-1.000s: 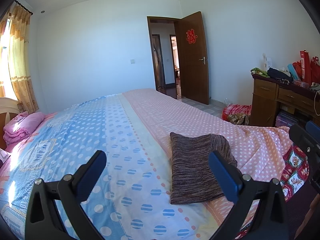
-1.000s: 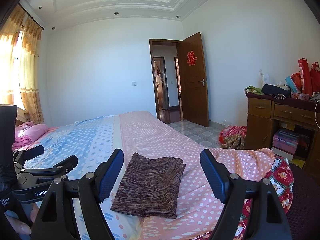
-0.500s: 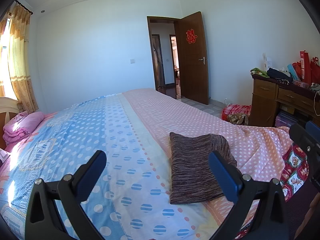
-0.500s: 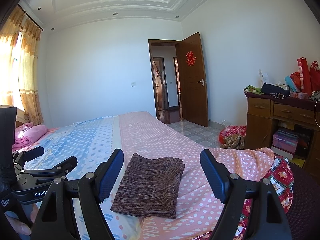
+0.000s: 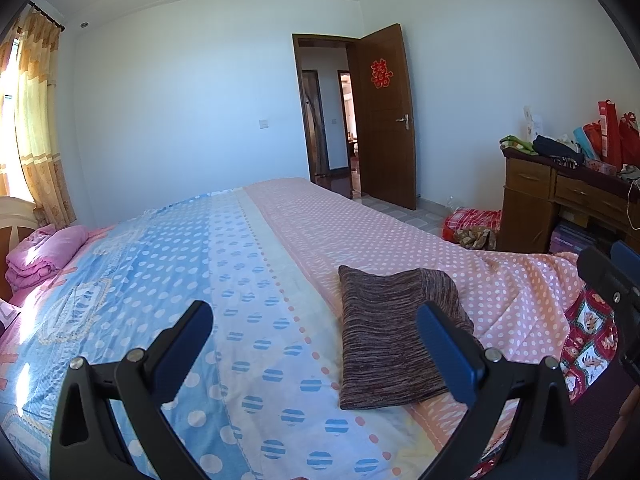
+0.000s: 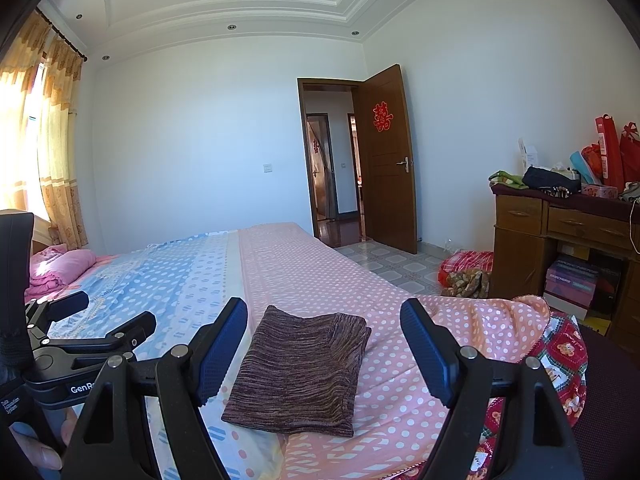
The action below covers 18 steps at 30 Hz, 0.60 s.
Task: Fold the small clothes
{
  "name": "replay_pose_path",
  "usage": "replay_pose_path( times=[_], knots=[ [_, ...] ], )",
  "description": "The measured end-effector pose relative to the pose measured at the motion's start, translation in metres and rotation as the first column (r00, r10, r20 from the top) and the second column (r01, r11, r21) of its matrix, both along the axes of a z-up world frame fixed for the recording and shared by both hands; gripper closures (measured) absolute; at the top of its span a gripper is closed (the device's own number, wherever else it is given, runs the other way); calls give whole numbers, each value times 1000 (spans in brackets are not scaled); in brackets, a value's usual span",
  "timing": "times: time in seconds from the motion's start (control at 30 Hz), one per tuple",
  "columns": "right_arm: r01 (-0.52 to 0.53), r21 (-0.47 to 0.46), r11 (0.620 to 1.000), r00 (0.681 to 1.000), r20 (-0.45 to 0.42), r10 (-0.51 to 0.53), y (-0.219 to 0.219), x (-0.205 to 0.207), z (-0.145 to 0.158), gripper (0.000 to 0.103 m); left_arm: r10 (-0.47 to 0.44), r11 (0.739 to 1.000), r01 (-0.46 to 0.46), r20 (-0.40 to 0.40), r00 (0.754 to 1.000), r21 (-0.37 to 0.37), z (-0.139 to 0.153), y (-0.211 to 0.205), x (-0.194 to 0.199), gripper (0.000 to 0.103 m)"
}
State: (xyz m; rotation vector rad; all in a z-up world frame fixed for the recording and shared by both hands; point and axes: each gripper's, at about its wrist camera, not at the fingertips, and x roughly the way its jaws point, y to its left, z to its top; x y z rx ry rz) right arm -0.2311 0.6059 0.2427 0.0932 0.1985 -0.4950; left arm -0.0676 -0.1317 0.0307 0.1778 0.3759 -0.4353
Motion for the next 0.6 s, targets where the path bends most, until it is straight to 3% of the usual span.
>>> replay_pose_path(
  times=[0.03,0.1,0.13,0.17,0.2,0.23,0.27,0.3,0.5,0.57,0.6],
  knots=[
    [1,-1,1000,1000,0,-1,-15,2,1,23,4,1000,-4,8,1000,3,0,0,-1,0],
    [2,-2,1000,1000,0,-2,38,-6,4,23,15,1000,-15,19,1000,18,-1,-2,-1,0],
    [2,-1,1000,1000,0,-2,36,-6,5,23,17,1000,-17,21,1000,22,-1,-3,-1,0],
    [2,0,1000,1000,1,-2,76,-9,7,23,14,1000,-14,18,1000,22,-2,-3,0,0],
    [2,1,1000,1000,0,-2,71,-8,8,23,9,1000,-9,14,1000,18,-1,-3,0,0],
    [2,0,1000,1000,-1,-2,32,-2,6,23,1,1000,-1,6,1000,12,-1,-2,0,0],
    [3,0,1000,1000,-3,-3,39,1,7,23,-6,1000,6,-2,1000,5,-1,-2,1,0],
    [5,0,1000,1000,-2,-5,-2,-2,9,23,-6,1000,6,-13,1000,0,-1,-1,2,0],
    [8,6,1000,1000,-10,-8,79,-11,4,23,-29,1000,29,-37,999,-4,-6,-1,7,0],
    [6,10,1000,1000,-12,-6,127,-13,3,23,-32,1000,32,-47,998,0,-7,0,9,0],
    [6,12,1000,1000,-13,-6,118,-24,4,23,-31,1000,31,-49,998,2,-7,0,11,0]
  ],
)
